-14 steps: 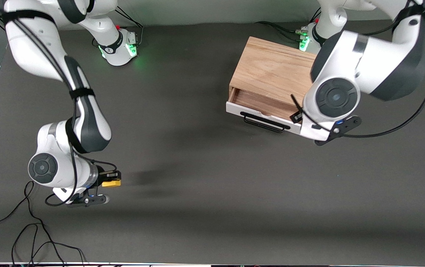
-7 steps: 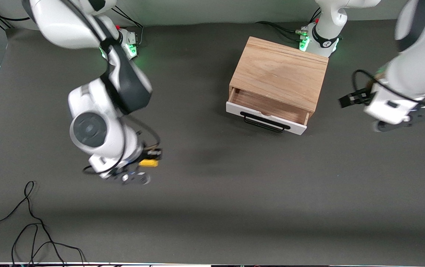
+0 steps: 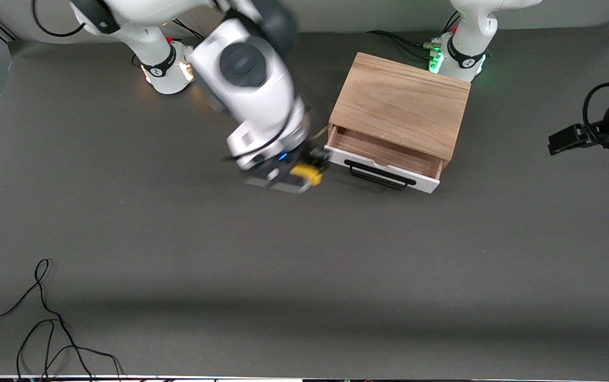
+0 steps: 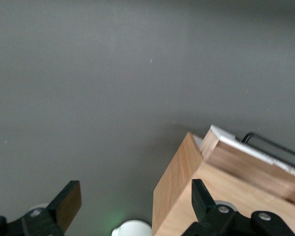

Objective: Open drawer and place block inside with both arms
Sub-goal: 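Lift the yellow cube with the right gripper while the left gripper withdraws, then lower the yellow cube into the open drawer with the right gripper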

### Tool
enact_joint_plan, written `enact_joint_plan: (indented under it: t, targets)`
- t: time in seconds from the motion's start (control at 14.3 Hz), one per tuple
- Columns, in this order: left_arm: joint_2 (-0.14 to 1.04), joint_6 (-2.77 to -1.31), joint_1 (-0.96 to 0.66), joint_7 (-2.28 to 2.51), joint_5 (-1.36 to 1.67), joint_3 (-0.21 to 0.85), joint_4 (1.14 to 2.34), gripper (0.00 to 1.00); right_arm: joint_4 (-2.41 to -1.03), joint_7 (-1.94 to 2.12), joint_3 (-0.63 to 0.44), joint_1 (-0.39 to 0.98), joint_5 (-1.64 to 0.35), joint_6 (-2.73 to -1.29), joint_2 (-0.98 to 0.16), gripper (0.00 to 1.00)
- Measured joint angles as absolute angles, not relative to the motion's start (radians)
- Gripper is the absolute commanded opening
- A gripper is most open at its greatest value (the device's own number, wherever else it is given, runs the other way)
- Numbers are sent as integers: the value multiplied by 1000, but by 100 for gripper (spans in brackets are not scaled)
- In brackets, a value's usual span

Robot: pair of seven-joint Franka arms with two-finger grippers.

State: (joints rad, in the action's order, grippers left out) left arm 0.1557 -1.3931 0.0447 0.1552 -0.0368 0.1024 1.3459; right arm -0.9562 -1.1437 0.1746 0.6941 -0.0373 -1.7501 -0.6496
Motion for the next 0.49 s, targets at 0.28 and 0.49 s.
enact_joint_plan:
  t: [0.28, 0.49]
  targets:
    - [107, -1606, 53, 135, -26, 107, 1531, 100, -959, -1288, 171, 824, -18, -1844, -708, 0]
    - [57, -1644, 54, 135, -2, 109, 1619, 100, -974, -1292, 167, 833, -17, -1847, -734, 0]
